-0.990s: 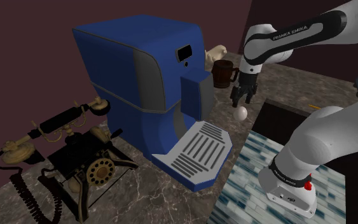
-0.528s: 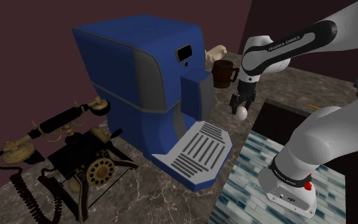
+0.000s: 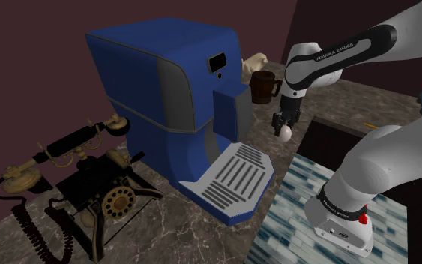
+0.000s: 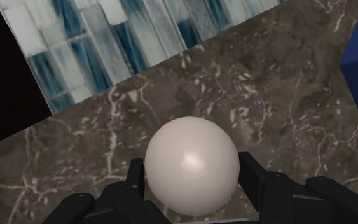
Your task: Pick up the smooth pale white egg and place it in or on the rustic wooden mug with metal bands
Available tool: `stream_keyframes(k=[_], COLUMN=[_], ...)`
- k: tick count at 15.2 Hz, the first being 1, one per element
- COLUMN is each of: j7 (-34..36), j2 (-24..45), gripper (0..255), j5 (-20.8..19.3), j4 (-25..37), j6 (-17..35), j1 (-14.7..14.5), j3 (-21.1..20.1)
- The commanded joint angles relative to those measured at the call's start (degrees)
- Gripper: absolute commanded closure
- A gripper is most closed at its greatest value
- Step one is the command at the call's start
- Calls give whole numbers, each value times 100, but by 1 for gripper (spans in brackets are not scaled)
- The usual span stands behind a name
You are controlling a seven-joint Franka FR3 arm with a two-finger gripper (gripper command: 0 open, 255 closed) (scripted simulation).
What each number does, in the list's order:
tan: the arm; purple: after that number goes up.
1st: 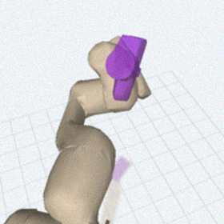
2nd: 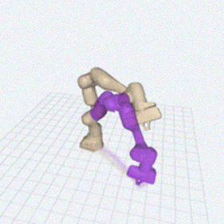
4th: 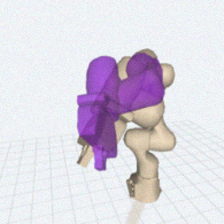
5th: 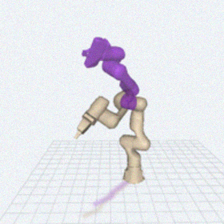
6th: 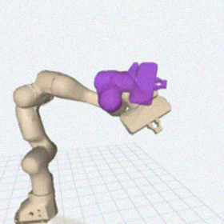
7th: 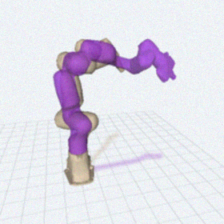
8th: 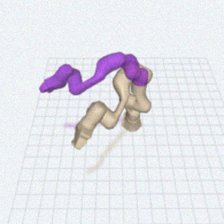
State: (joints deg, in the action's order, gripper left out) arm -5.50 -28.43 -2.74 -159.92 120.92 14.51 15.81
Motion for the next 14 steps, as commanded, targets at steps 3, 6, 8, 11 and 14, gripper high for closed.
stream_keyframes(k=[3,6,8,11,14], j7=[0,-1,0,27,63], j2=[4,3,1,-123,-293], gripper=[255,255,255,255,255], j5=[1,0,0,-7,-12], j4=[-2,-3,-4,75,206], j6=[-1,-1,-2,-204,-502], j1=[-1,0,0,10,22], j3=[0,1,0,-26,-65])
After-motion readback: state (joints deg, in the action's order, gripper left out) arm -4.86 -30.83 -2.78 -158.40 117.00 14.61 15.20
